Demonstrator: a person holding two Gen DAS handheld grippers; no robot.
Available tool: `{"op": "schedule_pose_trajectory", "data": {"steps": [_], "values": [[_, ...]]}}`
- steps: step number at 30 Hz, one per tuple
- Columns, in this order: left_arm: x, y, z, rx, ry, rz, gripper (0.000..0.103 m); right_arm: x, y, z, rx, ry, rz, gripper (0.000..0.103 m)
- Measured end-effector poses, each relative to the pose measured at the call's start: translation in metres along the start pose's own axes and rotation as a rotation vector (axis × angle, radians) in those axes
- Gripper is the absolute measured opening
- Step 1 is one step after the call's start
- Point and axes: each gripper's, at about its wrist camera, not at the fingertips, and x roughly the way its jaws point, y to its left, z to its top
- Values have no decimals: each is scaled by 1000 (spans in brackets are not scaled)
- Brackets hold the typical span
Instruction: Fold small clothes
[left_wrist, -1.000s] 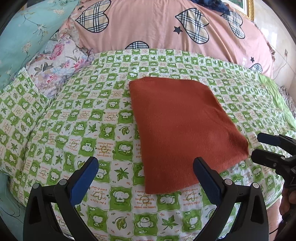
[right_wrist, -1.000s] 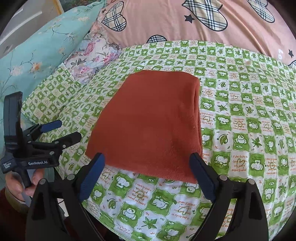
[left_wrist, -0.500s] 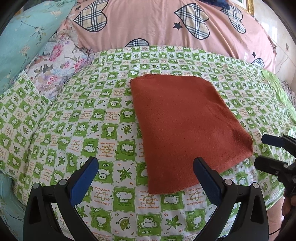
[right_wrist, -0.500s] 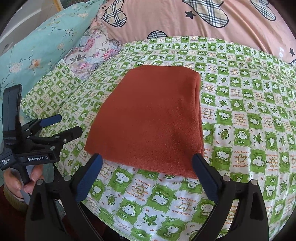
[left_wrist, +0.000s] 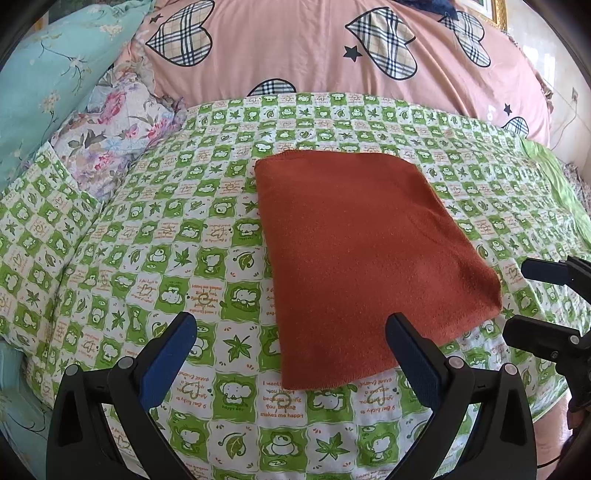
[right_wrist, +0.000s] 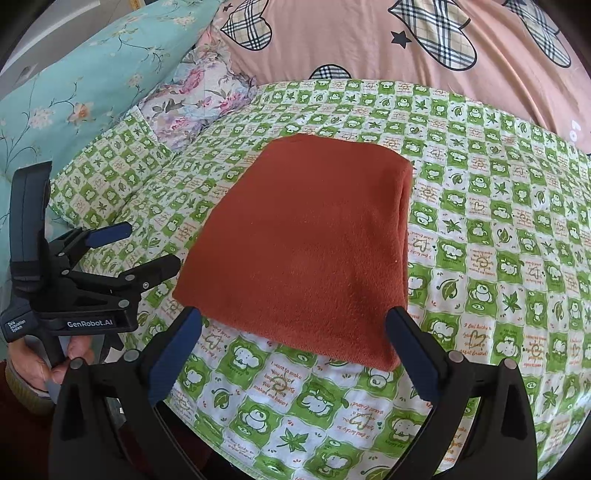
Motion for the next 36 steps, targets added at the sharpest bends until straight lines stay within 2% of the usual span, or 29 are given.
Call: {"op": "schedule_pose_trajectory", "data": {"steps": [9, 36], "values": [[-3, 4, 3, -17, -10, 14, 102, 1, 5, 10, -31, 4, -2, 102], [-6, 2, 13, -35, -28, 29, 102, 9, -4, 16, -7, 15, 4, 102]]}}
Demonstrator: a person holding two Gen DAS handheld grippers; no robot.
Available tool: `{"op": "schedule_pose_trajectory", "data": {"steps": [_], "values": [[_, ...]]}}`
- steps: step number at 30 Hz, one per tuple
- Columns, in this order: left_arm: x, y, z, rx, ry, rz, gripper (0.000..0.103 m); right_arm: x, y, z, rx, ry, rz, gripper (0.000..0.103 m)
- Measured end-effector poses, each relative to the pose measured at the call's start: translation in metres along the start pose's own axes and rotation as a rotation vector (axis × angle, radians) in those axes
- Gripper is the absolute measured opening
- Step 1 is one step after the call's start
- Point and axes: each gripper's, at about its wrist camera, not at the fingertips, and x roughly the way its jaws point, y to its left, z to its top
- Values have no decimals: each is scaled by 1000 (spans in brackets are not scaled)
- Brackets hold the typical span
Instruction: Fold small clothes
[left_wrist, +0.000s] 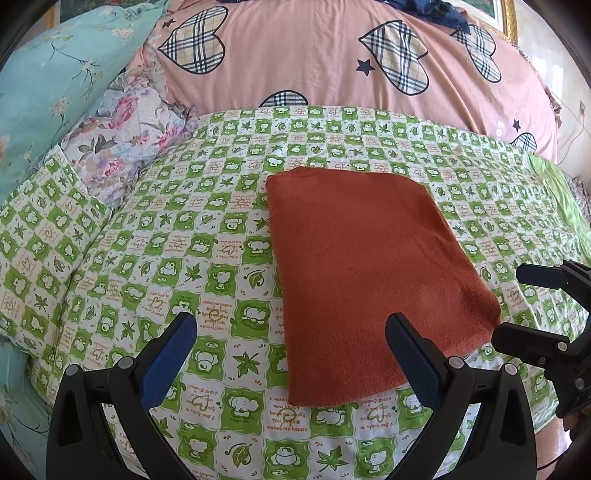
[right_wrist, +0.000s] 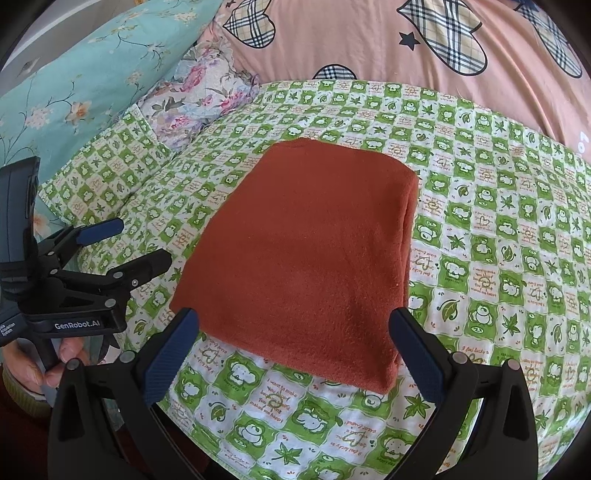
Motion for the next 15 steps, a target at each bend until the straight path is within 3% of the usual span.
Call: {"op": "schedule_pose_trajectory", "data": {"steps": [15], "values": [[5, -3, 2, 16, 7, -10, 102, 0, -4, 4, 12, -8, -1, 102]]}}
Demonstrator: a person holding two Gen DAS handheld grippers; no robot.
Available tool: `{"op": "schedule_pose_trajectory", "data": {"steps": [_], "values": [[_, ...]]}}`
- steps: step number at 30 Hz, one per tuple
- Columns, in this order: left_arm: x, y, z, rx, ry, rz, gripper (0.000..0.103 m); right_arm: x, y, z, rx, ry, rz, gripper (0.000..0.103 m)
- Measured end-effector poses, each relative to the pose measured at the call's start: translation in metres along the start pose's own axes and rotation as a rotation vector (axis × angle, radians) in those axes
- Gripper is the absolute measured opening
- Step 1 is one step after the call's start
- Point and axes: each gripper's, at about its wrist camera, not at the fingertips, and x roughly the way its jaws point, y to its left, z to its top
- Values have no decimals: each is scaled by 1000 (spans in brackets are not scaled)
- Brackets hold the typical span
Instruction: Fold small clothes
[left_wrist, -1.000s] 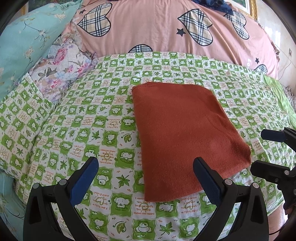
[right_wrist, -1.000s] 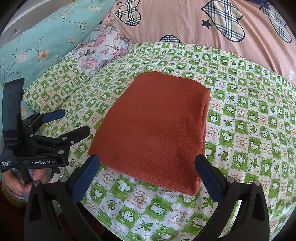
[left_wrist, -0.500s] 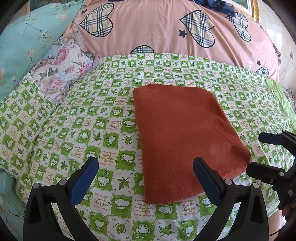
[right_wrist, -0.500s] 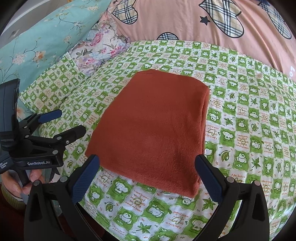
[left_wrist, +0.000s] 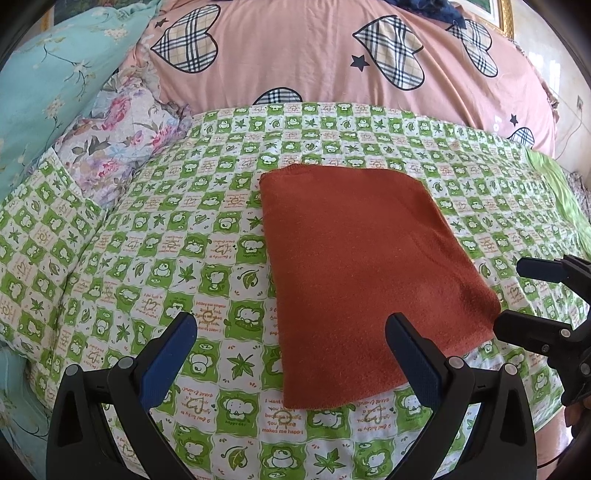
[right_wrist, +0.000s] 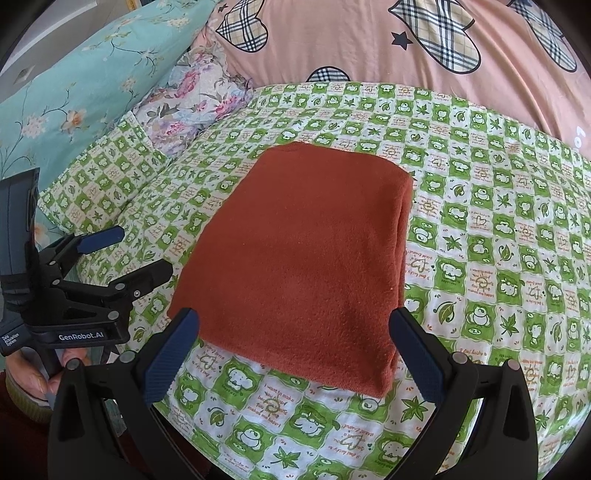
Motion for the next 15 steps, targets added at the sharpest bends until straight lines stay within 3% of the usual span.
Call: {"op": "schedule_pose_trajectory", "data": {"steps": [15], "values": [[2, -1, 2, 7, 1, -1, 102, 6, -6, 4, 1, 8, 0, 102]]}}
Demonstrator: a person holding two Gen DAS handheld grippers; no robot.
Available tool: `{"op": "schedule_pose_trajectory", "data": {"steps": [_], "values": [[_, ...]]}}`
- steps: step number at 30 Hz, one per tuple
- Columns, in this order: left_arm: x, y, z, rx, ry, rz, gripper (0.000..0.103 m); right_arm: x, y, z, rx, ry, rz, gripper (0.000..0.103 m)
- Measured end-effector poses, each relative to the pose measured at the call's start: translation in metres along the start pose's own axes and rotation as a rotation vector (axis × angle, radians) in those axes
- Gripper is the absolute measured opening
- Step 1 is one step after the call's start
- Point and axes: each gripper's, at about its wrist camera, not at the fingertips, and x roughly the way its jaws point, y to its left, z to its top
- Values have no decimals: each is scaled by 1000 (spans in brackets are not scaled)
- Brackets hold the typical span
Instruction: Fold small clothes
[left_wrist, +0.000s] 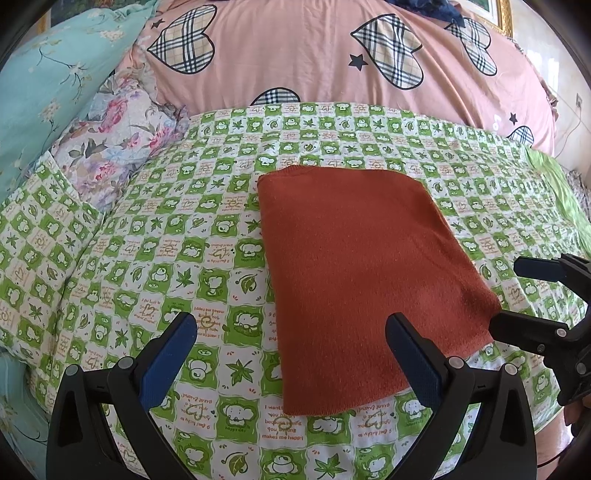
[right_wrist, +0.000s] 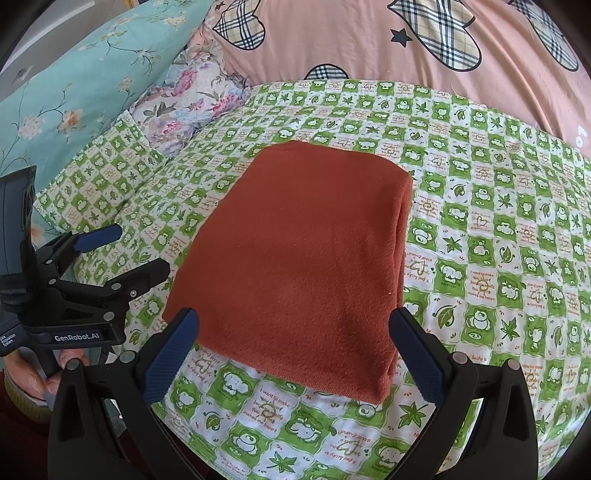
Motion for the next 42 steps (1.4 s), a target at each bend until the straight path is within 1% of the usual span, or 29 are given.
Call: {"op": "schedule_pose_trajectory", "data": {"steps": [9, 12, 15, 21, 28, 37, 42], "values": [[9, 0, 6, 5, 9, 0, 102, 14, -10, 6, 8, 5, 9, 102], [13, 0, 7, 6, 14, -2, 102, 26, -16, 9, 24, 22, -30, 102], [18, -1, 10, 13, 21, -4, 102, 31, -24, 14, 57, 20, -7, 102], [30, 1, 15, 12, 25, 20, 102, 34, -24, 17, 62, 15, 8, 102], [35, 1, 20, 4, 24, 26, 102, 33, -25, 19, 65, 9, 16, 102], [35, 0, 28, 3, 8, 46, 102, 29, -31, 21, 92, -4, 16, 102], [32, -3, 27, 11, -1, 59, 102, 33, -31, 21, 99, -1, 11, 102]]}}
